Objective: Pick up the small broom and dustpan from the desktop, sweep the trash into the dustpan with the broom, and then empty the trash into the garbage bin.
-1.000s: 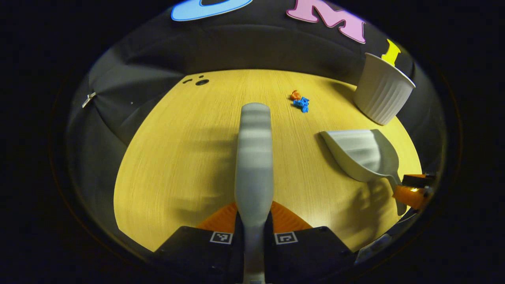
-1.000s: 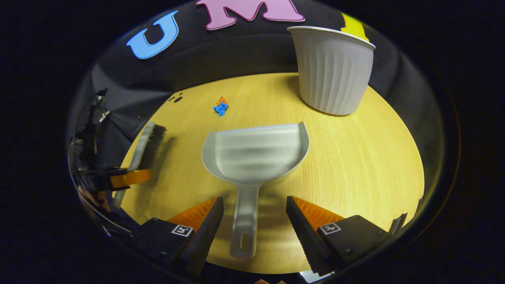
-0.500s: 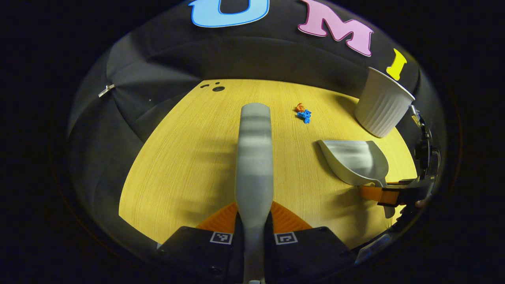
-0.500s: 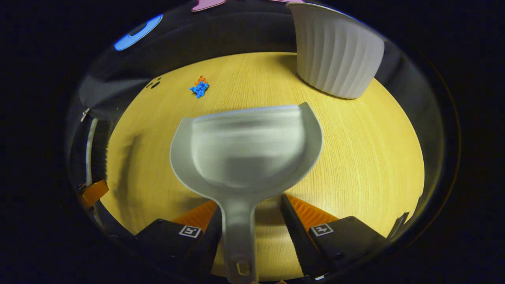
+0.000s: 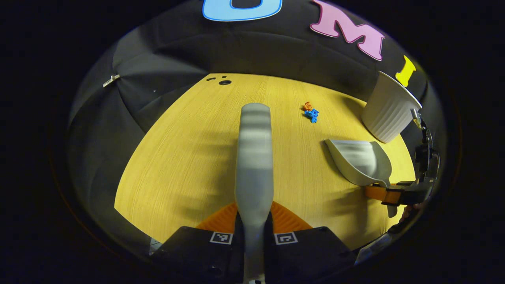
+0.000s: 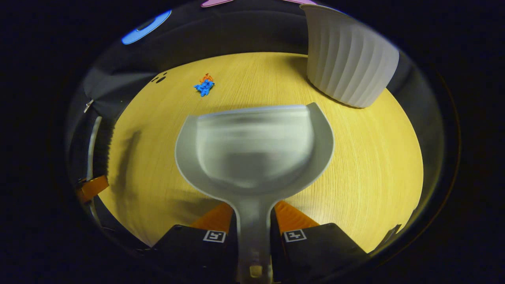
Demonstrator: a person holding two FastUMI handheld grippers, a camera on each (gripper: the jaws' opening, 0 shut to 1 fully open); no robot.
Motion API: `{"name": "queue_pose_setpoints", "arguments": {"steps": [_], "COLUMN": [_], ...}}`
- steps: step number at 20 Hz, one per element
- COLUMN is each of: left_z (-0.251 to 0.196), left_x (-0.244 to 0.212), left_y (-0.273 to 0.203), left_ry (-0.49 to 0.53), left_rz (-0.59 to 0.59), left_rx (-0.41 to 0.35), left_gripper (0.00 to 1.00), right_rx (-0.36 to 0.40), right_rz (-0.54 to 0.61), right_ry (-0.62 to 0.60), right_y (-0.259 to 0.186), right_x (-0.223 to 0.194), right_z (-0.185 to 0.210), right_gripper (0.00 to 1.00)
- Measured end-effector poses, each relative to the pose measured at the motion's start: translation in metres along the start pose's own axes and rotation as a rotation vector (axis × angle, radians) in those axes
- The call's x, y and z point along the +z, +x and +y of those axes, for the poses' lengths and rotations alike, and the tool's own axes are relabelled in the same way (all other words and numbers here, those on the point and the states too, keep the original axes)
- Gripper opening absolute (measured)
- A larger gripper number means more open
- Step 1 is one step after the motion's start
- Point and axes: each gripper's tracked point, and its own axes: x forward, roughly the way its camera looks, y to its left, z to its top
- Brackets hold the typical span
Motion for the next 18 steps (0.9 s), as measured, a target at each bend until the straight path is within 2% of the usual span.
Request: {"name": "queue_pose_setpoints", "arguments": {"steps": [2,3,4,5,8,10,12,14,15,17,18], "left_z": [0.004,0.005,0.007,0.007,0.004,0.004,-0.004,-0.014,-0.018,-0.028,-0.033], "left_x": [0.007,0.014,0.020,0.029,0.059,0.080,0.102,0.125,0.137,0.155,0.164], "left_y": [0.009,0.014,0.021,0.028,0.055,0.074,0.095,0.115,0.125,0.145,0.155], "left_ry": [-0.001,0.008,0.024,0.047,0.119,0.185,0.254,0.321,0.352,0.419,0.465], "left_rz": [0.014,0.018,0.022,0.022,0.033,0.043,0.049,0.038,0.035,0.045,0.042], "left_rx": [-0.007,-0.007,-0.005,-0.004,-0.014,-0.004,-0.004,-0.014,-0.017,-0.026,-0.030], "left_gripper": [0.24,0.24,0.24,0.24,0.24,0.24,0.24,0.24,0.24,0.24,0.24], "right_rx": [0.029,0.038,0.046,0.050,0.069,0.077,0.075,0.072,0.070,0.070,0.072], "right_rz": [0.014,0.021,0.030,0.030,0.021,0.023,0.013,0.004,-0.002,-0.007,-0.006], "right_ry": [0.001,-0.006,-0.012,-0.035,-0.088,-0.109,-0.138,-0.172,-0.189,-0.227,-0.243], "right_y": [-0.001,-0.002,-0.002,-0.003,-0.009,-0.014,-0.016,-0.021,-0.023,-0.025,-0.026], "right_x": [-0.001,-0.001,-0.001,0.002,0.011,0.015,0.018,0.020,0.019,0.019,0.019], "right_z": [-0.003,-0.003,-0.003,-0.005,-0.012,-0.018,-0.024,-0.031,-0.034,-0.038,-0.040], "right_gripper": [0.37,0.33,0.33,0.37,0.37,0.32,0.41,0.41,0.41,0.32,0.32]}}
